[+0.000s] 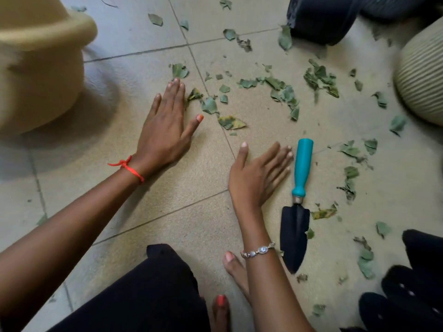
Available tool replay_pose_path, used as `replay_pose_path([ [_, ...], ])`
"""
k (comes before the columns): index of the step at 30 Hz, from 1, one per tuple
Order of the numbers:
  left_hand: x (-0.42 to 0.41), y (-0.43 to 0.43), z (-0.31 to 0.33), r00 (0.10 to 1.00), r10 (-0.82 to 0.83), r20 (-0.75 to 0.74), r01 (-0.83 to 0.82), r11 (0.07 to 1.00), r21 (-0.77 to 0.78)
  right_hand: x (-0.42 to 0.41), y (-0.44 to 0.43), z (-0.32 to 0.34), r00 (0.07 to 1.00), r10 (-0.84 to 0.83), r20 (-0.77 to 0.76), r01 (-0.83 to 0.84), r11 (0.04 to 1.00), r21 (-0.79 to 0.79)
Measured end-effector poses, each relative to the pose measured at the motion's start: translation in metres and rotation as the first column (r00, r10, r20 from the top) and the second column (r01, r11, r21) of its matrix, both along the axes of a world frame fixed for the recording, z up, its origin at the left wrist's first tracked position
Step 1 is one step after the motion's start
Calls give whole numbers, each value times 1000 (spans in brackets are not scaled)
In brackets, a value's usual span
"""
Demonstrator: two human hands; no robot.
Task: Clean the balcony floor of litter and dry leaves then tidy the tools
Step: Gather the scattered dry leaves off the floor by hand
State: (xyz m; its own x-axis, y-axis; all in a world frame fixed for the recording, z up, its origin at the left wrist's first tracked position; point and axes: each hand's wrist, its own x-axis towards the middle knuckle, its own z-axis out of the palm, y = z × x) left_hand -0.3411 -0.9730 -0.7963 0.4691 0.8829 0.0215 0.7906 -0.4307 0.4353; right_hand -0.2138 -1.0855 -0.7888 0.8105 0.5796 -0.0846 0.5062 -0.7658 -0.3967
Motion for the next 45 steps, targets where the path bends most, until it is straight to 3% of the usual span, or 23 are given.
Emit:
replay_pose_path([
  [2,0,-1,1,1000,-10,-8,10,1000,10,-3,6,0,992,117,-37,-115,992,53],
  [5,-1,-2,0,1000,-6,0,6,1000,13,-3,22,11,934,327,-146,-247,884,398],
  [7,-1,-2,-1,1000,2,12,-2,1000,16,3,26,13,967,243,-74,-180,862,474],
  [10,-1,-1,1,1000,3,16,-3,1000,15,4,25,7,991,124,-49,-106,956,273],
  [13,1,-2,2,1000,4,5,-4,1000,16,-6,22,-1,963,270,10,-270,962,46],
  [15,1,-2,1,1000,0,-16,1,1000,28,-12,30,1,904,428,-12,-426,902,74],
  [18,-1,-1,1,1000,-22,-22,23,999,30,-10,46,8,800,596,-61,-560,780,278],
  [21,-1,0,1,999,-6,36,6,1000,-1,9,60,7,897,438,-50,-395,849,351],
  [27,-1,5,7,992,22,128,-17,999,-42,59,89,0,983,143,115,-165,964,207],
  [31,1,24,10,993,24,119,-18,999,-51,87,111,-2,995,10,103,-15,999,41],
  [33,4,38,9,991,44,128,-36,998,-60,79,116,-2,989,132,73,-137,989,61],
  [36,9,58,8,990,51,132,-42,997,-68,59,119,0,908,417,-42,-388,874,292],
  [38,10,73,7,989,52,135,-43,997,-70,66,133,3,912,404,-73,-339,841,422],
  [39,10,81,7,990,53,132,-44,997,-67,73,142,2,930,362,-59,-308,858,410],
  [41,8,94,5,992,61,114,-56,997,-50,84,155,1,936,351,10,-343,909,236],
  [43,5,100,3,990,72,123,-68,997,-33,84,163,0,859,511,9,-506,849,151],
  [45,4,99,1,978,92,187,-86,996,-38,81,172,3,759,648,-61,-614,744,263],
])
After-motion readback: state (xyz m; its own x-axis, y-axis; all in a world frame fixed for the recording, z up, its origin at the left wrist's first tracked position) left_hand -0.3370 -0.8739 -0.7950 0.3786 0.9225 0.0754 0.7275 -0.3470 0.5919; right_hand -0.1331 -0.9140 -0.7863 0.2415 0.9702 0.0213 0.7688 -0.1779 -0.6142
